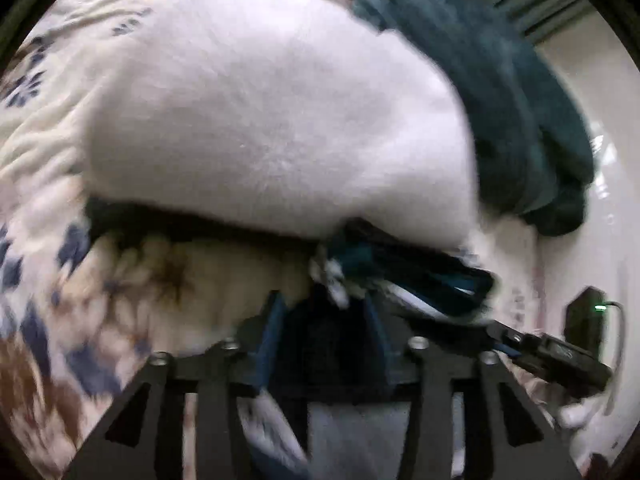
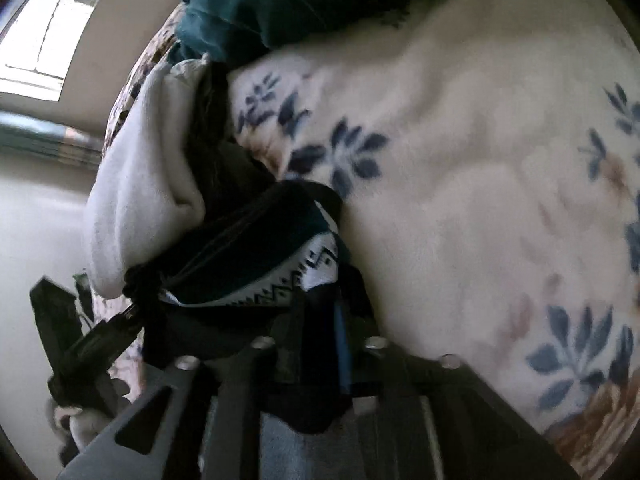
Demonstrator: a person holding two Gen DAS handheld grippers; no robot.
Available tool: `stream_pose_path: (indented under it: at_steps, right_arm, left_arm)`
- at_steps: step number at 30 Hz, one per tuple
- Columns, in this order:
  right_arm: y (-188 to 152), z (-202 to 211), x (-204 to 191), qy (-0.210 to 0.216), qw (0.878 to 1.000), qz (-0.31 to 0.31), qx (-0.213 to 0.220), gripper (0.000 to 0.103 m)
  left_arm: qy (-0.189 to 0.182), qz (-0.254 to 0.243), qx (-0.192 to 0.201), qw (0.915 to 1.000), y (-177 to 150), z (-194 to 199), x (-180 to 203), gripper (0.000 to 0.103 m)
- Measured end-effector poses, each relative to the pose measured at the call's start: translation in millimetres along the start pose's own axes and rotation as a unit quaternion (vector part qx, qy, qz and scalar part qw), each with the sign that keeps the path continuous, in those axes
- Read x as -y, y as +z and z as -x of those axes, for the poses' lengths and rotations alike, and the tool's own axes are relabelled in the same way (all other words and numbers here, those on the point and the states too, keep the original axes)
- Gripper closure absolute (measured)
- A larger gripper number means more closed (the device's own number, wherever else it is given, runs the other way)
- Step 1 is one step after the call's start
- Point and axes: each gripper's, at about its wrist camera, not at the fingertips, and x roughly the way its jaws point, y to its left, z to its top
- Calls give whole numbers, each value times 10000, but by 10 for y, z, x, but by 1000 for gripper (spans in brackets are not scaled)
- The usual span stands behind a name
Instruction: Fold small clothes
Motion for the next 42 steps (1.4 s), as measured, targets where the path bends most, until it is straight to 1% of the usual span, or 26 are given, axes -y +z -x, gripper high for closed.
stream_pose_path:
  at_steps: [1,2,3,4,6,8,10,12,13,16,19,21,22,23,24,25,28,30,33,35,36,37,38,40,41,42]
  right_arm:
    - [-24,100,54,111,9999,-52,11,51]
    - [-43,170,97,187,9998,-77,2,43]
    - [-67,234,153,290,9995,-75,-43,31]
    - [-85,268,187,354,9993,-62,-94,29]
    - [-96,265,263,441,9986,0,-303,28]
    - [-55,143,317,604,9966,121,-551,26]
    - [33,-19,316,787,9940,212,-735,13]
    - [142,-194,293,832,9919,291,-910,13]
    - [210,-283,276,892,9906,326,-982,13]
    - [365,-510,177,1018,9847,572,-1290,13]
    - [450,-668,42,1046,9785,891,-1539,13]
    - [499,-763,-14,1104,9755,933,-1658,13]
    - [515,-779,-13,1160,9758,866,-1640,16]
    - [529,-784,-14,1208,9766,813,-1583,23]
    - [528,-778,-8,1171,9785,783,-1507,60]
    - [518,-781,1,1180,9786,739,-1515,83]
    - [372,-604,47,1312,9818,510,-1276,86]
    - [182,-416,121,1468,9821,201,-1165,87]
    - [-333,-32,202,1482,9830,-121,-1078,87]
    - [-818,199,289,1473,9817,-477,-1105,87]
    - [-1103,260,317,1426,9802,-647,-1214,87]
    - [-1289,270,332,1378,9784,-758,-1343,83]
    - [-1507,219,340,1277,9745,-822,-1650,81]
    - [-1707,127,340,887,9720,-618,-2084,59]
    - [-1739,154,343,576,9777,-423,-1973,55]
    - [-1725,199,352,542,9808,-369,-1836,51]
  left_arm:
    - [-211,169,80,9996,-91,159,-20,53]
    - [-364,347,172,9986,-205,327,-50,50]
    - [-457,524,270,9972,-333,483,-86,40]
    - [-559,738,370,9950,-493,628,-125,32]
    - [-647,1124,486,9904,-872,832,-230,31]
    - [-691,1743,427,9813,-1341,896,-366,31]
    - [-843,2364,424,9671,-1755,833,-440,30]
    - [-999,2977,348,9488,-2071,654,-467,30]
    - [-1203,3196,390,9391,-2201,558,-471,30]
    - [-1458,3320,413,9310,-2338,198,-336,30]
    - [-1590,3457,477,9236,-2226,-54,-281,31]
    - [-1438,3586,853,9184,-2164,-82,-301,35]
    - [-1415,3439,1169,9209,-2102,-64,-266,63]
    - [-1383,3279,1218,9266,-2051,-34,-237,68]
    - [-1284,3098,1229,9340,-1995,12,-195,71]
    - [-1199,2900,1241,9413,-1945,104,-159,72]
    - [-1357,2892,1055,9417,-1862,298,-203,75]
    - [-1294,2758,969,9475,-1762,536,-287,76]
    - [-1125,2444,792,9599,-1495,908,-448,76]
    - [-1088,2276,617,9657,-1270,1049,-608,69]
    - [-1004,2182,562,9691,-1187,1076,-684,57]
    - [-848,2039,559,9737,-1092,1133,-814,41]
    - [-669,1961,548,9768,-1116,1108,-831,35]
    - [-224,1992,414,9788,-1157,1126,-1008,35]
    - [-228,2037,410,9779,-1198,1064,-1019,35]
    - [-283,2101,468,9761,-1279,1083,-1061,35]
